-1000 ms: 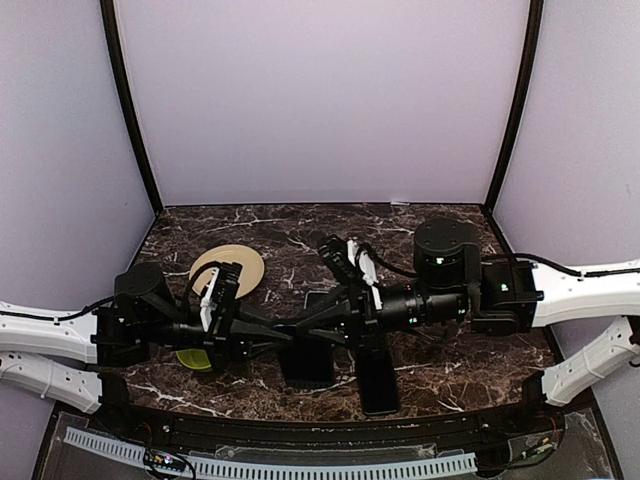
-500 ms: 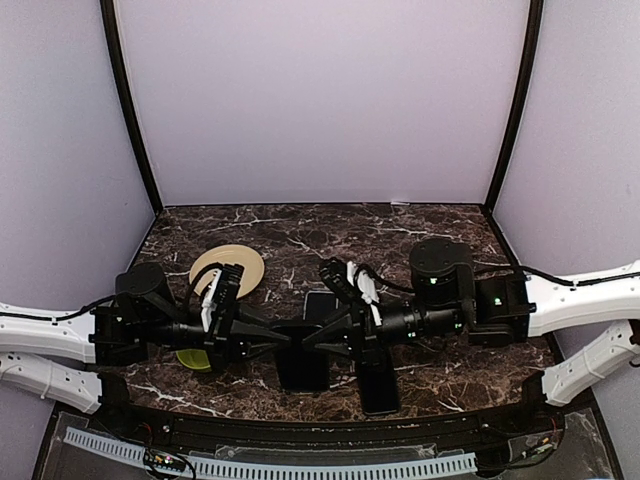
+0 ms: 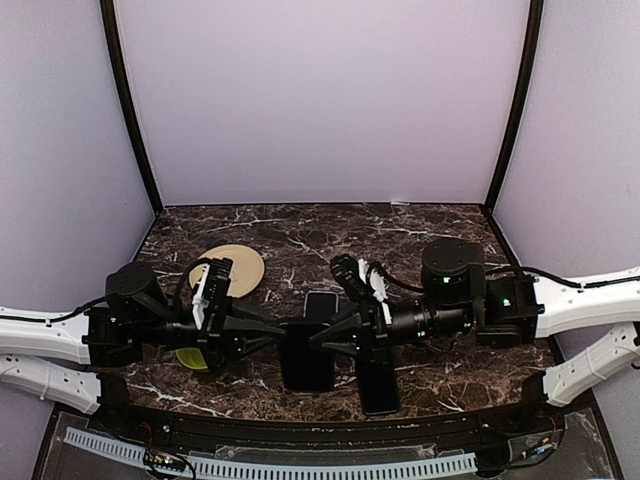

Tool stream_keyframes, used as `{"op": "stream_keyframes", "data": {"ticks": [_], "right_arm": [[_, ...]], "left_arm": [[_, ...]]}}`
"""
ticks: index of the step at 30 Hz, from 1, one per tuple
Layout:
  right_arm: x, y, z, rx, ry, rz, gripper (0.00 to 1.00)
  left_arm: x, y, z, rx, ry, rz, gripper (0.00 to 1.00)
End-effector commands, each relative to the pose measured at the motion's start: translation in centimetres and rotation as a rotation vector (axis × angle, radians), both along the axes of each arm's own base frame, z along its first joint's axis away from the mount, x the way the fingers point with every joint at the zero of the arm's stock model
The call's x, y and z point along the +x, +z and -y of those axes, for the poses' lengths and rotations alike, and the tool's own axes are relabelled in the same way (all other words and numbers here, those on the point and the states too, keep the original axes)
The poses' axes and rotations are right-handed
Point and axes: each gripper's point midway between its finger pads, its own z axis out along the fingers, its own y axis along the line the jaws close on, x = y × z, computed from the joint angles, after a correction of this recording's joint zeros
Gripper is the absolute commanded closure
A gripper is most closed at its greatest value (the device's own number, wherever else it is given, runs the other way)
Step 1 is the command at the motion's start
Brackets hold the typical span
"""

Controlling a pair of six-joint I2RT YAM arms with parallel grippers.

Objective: Put the phone into the phone case

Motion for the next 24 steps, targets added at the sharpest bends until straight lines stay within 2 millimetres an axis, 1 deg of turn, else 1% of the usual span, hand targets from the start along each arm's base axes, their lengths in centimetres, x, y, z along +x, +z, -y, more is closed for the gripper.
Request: {"op": "stream_keyframes", "data": {"ticks": [1, 2, 6, 8, 10, 11, 12, 13, 14, 15, 16, 17, 18, 19, 20, 22, 23, 24], "right_arm": [[-0.6, 5.9, 0.5, 0.188, 0.032, 0.031, 1.0], [-0.6, 6.1, 0.5, 0.19, 0.033, 0.03, 1.0], [-0.5, 5.8, 0.4, 0.174, 0.028, 0.026, 1.0], [-0.2, 5.6, 0.3, 0.16, 0.012, 0.022, 0.96], [0.6, 6.0, 0.2, 0.169, -0.032, 0.005, 1.0], [1.2, 6.4, 0.3, 0.179, -0.06, -0.015, 1.0], [1.8, 7.0, 0.4, 0.193, -0.075, -0.039, 1.0], [2.2, 7.8, 0.5, 0.216, -0.08, -0.059, 1.0], [2.4, 8.4, 0.6, 0.239, -0.08, -0.076, 1.0], [2.7, 9.0, 0.7, 0.26, -0.082, -0.085, 1.0], [2.8, 9.4, 0.9, 0.272, -0.081, -0.091, 1.0], [2.9, 9.6, 0.9, 0.28, -0.081, -0.094, 1.0], [2.8, 9.7, 0.9, 0.284, -0.077, -0.095, 1.0], [2.7, 9.7, 0.9, 0.288, -0.071, -0.097, 1.0], [2.7, 9.7, 0.9, 0.291, -0.065, -0.099, 1.0], [2.5, 9.7, 0.7, 0.288, -0.048, -0.106, 1.0], [2.4, 9.5, 0.6, 0.281, -0.042, -0.11, 1.0], [2.4, 9.3, 0.5, 0.276, -0.039, -0.113, 1.0]], "left_arm": [[0.2, 1.3, 0.2, -0.02, 0.008, 0.017, 0.99], [0.2, 1.1, 0.3, -0.011, 0.007, 0.014, 1.0], [0.7, 1.5, 0.3, -0.022, 0.034, 0.021, 1.0], [1.0, 1.7, 0.3, -0.03, 0.051, 0.022, 1.0], [1.2, 1.6, 0.4, -0.029, 0.062, 0.013, 1.0], [1.2, 1.2, 0.5, -0.019, 0.061, 0.006, 1.0], [1.1, 0.9, 0.6, -0.012, 0.051, -0.001, 0.91], [1.1, 0.4, 0.7, -0.002, 0.045, -0.017, 0.65], [0.8, -0.2, 0.7, 0.009, 0.032, -0.027, 0.56], [0.8, -0.5, 0.8, 0.006, 0.026, -0.034, 0.49], [0.5, -1.6, 0.7, 0.02, 0.014, -0.045, 0.47], [0.4, -1.7, 0.6, 0.008, 0.011, -0.053, 0.46], [0.2, -2.7, 0.4, 0.023, 0.003, -0.067, 0.46], [0.1, -2.7, 0.4, 0.014, -0.002, -0.078, 0.46], [-0.2, -3.3, 0.3, 0.022, -0.015, -0.088, 0.46], [-0.4, -3.5, 0.3, 0.02, -0.026, -0.103, 0.56], [-0.3, -3.6, 0.4, 0.023, -0.028, -0.111, 0.72], [-0.4, -3.5, 0.5, 0.023, -0.034, -0.112, 0.8]]}}
